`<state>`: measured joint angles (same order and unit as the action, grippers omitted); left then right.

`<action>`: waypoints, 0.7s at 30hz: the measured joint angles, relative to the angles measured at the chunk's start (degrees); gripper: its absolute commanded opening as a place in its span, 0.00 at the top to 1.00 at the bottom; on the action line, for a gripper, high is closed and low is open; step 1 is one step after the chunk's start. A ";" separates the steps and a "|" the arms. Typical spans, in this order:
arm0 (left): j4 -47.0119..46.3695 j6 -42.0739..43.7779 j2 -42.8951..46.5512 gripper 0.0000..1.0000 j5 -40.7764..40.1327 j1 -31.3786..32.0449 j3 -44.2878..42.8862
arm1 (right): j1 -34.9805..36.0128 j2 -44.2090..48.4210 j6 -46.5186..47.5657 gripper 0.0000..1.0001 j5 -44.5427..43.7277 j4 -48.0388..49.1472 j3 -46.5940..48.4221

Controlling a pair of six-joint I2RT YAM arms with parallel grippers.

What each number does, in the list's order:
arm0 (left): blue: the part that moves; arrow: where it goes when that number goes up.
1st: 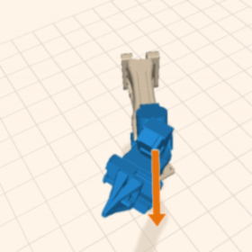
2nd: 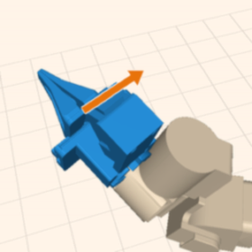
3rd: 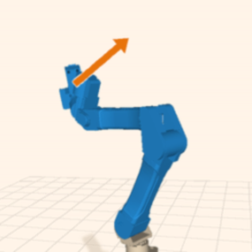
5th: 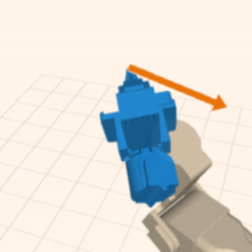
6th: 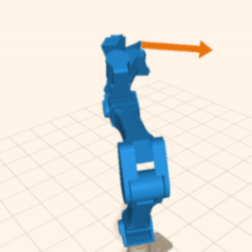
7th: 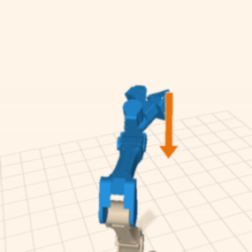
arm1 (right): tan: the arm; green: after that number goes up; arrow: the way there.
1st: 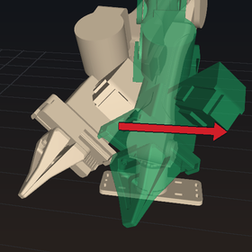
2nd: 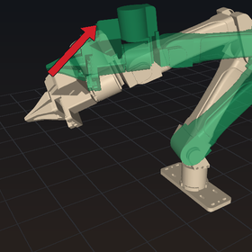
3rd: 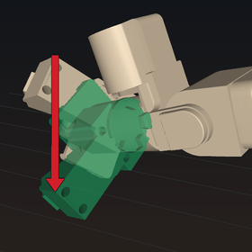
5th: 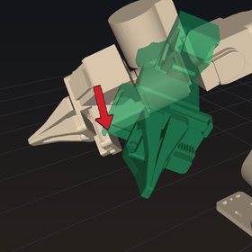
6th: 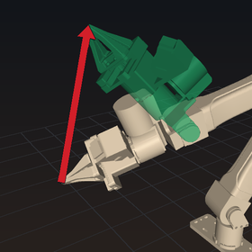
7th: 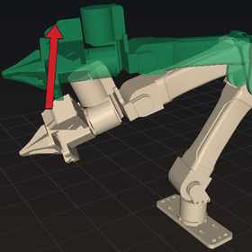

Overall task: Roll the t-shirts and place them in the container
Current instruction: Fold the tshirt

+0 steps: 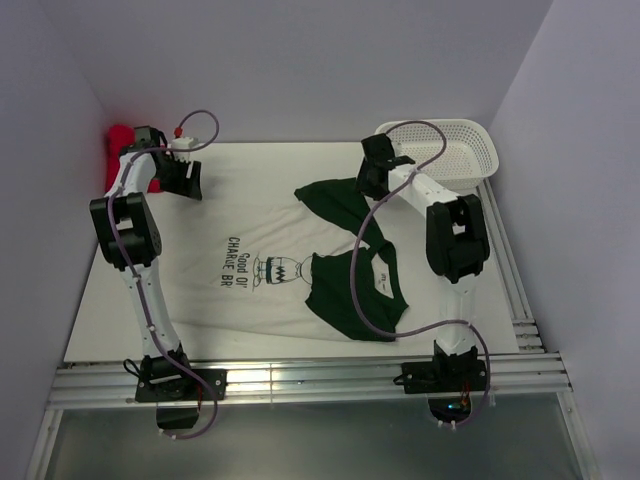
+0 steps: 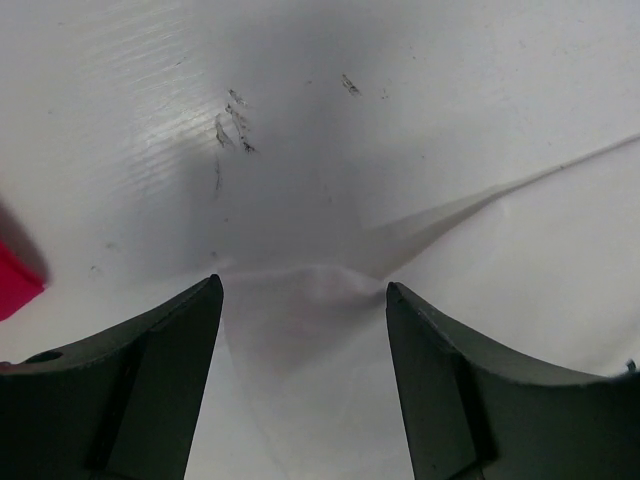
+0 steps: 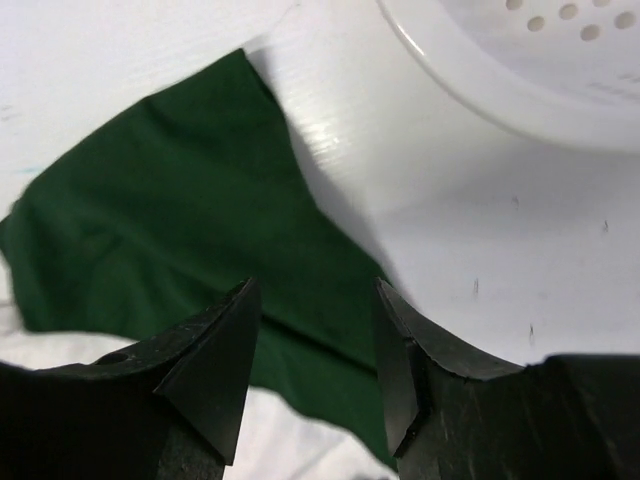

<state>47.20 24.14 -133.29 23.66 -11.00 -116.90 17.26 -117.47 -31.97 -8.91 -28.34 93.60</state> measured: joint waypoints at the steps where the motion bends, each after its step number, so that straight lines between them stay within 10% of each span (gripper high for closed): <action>1: -0.35 -0.26 -0.74 0.28 -0.33 0.39 -0.15 | -0.24 -1.36 0.42 0.44 0.13 -0.02 0.72; 11: -2.14 -1.62 -3.41 0.35 -3.52 0.66 -1.03 | -0.66 -7.39 2.89 0.43 0.13 -2.03 6.05; 21: -2.75 -3.04 -3.41 0.77 -3.65 0.72 -0.44 | -0.66 -10.36 3.39 0.44 -0.02 -2.80 9.53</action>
<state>44.45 21.10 -136.70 20.01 -10.28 -117.34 16.60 -127.83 -28.58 -8.93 -31.14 103.13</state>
